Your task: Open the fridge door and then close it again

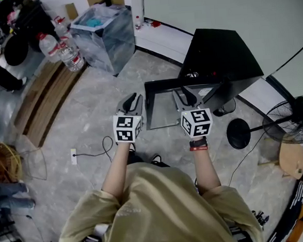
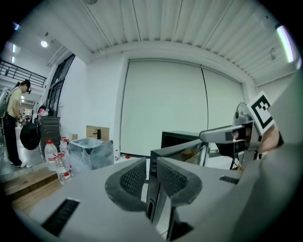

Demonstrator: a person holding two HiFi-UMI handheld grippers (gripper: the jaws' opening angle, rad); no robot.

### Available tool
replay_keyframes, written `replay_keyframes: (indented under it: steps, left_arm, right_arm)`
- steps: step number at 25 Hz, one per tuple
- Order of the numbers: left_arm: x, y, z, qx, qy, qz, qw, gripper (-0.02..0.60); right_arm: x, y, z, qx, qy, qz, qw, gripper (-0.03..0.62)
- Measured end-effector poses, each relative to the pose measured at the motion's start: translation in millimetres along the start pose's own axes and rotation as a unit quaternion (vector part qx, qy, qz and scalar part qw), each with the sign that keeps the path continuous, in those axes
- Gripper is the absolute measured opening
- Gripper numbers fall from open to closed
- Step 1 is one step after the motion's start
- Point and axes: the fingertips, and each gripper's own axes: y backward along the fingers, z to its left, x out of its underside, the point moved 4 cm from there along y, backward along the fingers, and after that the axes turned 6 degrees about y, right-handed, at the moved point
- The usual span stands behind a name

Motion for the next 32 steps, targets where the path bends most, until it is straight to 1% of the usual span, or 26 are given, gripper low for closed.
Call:
replay_keyframes:
  steps: [1, 3, 5, 8, 13, 15, 17, 22, 27, 32]
  left_arm:
    - [-4, 2, -1, -0.001, -0.002, -0.005, 1.0000, 0.080]
    - [-9, 6, -5, -0.001, -0.004, -0.014, 0.9999, 0.071]
    - [-14, 9, -8, -0.002, -0.003, -0.024, 0.9997, 0.061]
    - [-19, 14, -12, -0.004, -0.003, -0.035, 0.9994, 0.050]
    - [-24, 18, -11, -0.014, -0.007, -0.046, 0.9988, 0.040]
    - [-24, 19, -10, -0.016, -0.007, -0.047, 0.9987, 0.032]
    - [-23, 18, -10, -0.013, -0.006, -0.049, 0.9987, 0.021]
    - [-24, 19, -13, -0.010, -0.009, -0.049, 0.9987, 0.020]
    - [-20, 19, -9, 0.000, 0.003, -0.046, 0.9989, 0.020]
    - [-13, 16, -11, 0.005, -0.001, -0.035, 0.9994, 0.021]
  right_arm:
    - [0, 1, 1, -0.002, -0.004, -0.002, 1.000, 0.149]
    - [1, 4, 4, -0.002, -0.009, -0.008, 1.000, 0.124]
    - [0, 6, 7, 0.000, -0.013, -0.015, 1.000, 0.115]
    - [0, 10, 10, 0.004, -0.023, -0.023, 0.999, 0.076]
    - [-1, 13, 9, 0.027, -0.026, -0.032, 0.999, 0.043]
    - [0, 12, 10, 0.028, -0.028, -0.033, 0.999, 0.034]
    - [0, 10, 11, 0.026, -0.029, -0.033, 0.999, 0.029]
    - [1, 8, 13, 0.020, -0.025, -0.030, 0.999, 0.028]
    - [1, 3, 14, 0.011, -0.023, -0.026, 0.999, 0.028]
    - [-1, 0, 17, -0.007, 0.003, -0.015, 1.000, 0.029]
